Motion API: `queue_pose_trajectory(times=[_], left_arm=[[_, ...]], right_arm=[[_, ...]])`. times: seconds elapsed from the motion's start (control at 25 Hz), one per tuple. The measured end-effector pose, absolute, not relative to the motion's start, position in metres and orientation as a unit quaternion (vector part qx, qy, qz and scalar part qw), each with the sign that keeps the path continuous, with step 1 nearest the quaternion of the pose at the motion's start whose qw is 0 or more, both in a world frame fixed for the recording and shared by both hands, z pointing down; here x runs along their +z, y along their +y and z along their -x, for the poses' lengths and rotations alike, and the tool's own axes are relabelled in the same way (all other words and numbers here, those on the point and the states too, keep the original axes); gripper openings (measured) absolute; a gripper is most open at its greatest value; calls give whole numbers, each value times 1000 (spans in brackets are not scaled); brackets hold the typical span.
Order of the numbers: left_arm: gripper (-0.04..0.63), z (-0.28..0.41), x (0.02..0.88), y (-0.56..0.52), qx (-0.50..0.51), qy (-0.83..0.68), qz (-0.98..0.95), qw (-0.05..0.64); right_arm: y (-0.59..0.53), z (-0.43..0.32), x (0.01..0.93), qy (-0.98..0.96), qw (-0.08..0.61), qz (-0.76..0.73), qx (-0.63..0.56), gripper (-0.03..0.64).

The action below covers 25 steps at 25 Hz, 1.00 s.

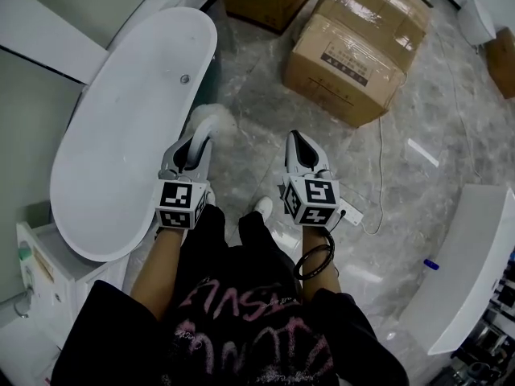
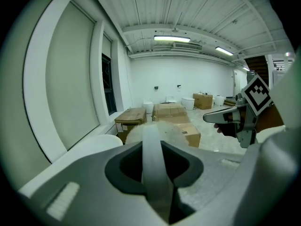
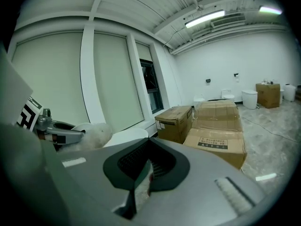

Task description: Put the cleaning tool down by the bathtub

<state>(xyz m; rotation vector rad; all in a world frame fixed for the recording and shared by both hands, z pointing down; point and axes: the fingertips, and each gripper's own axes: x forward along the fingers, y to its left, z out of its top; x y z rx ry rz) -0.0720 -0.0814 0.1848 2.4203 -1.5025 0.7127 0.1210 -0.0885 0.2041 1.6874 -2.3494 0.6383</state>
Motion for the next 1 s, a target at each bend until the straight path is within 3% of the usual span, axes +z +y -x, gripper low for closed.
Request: queue_pose_trajectory(times=[1.0], left_arm=[[88,99,289,-129,279,-453,-831,161]], right_arm=[[-112,-75,274,-768,124,-582,238,14]])
